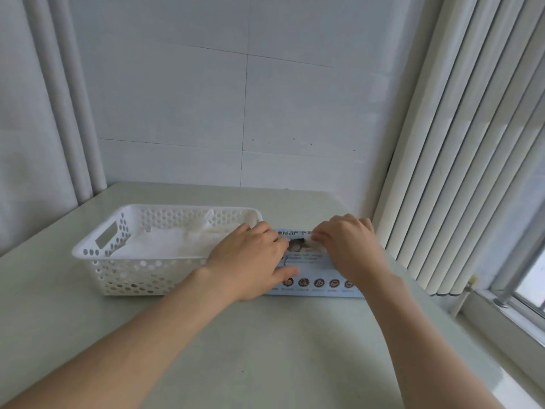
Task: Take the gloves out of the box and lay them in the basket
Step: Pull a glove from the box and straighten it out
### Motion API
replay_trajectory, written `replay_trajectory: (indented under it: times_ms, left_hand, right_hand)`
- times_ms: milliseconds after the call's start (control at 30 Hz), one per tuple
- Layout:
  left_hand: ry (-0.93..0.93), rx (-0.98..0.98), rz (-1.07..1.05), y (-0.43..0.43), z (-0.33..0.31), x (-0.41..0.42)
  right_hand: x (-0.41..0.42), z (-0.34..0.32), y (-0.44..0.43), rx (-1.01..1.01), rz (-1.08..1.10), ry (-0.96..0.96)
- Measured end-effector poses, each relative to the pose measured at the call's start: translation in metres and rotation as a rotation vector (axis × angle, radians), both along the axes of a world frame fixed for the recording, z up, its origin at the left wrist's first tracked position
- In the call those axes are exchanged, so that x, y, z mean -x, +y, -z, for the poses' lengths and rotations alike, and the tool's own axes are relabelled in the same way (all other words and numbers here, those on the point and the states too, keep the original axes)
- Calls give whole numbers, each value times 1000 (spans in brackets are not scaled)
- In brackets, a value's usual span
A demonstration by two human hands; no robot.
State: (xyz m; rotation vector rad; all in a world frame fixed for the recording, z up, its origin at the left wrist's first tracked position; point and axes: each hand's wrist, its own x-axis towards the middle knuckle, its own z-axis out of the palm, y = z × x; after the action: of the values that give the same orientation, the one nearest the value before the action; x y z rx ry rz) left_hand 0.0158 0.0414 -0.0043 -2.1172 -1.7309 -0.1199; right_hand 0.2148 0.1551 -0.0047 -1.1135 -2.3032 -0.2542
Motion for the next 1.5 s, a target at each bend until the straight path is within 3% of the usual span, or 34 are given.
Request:
replay_trajectory:
  times_ms: [233, 433, 633, 767, 900, 1167, 1367, 1500]
  left_hand:
    - [31, 2, -6, -1, -2, -2]
    - [28, 32, -25, -2, -3, -3]
    - [30, 67, -36, -6, -6, -5]
    - [-1, 91, -68, -10, -9, -7]
    - [-223, -18, -24, -15, -16, -9]
    - [-1006, -219, 161, -7, -24, -6]
    - [-1235, -299, 238, 0, -30, -6]
    - [-1269, -326, 205, -2, -38, 0]
  right_hand:
    - [13, 10, -6, -236, -41, 263]
    - [23, 7, -14, -183, -130, 687]
    - [36, -3, -39, -162, -192, 783]
    - [43, -20, -60, -77, -249, 972]
    - [42, -30, -68, 57, -227, 1139]
    - [41, -28, -64, 426, -255, 1255]
    - [44, -27, -66, 745, -363, 1230]
    - [48, -33, -71, 1002, -325, 1198]
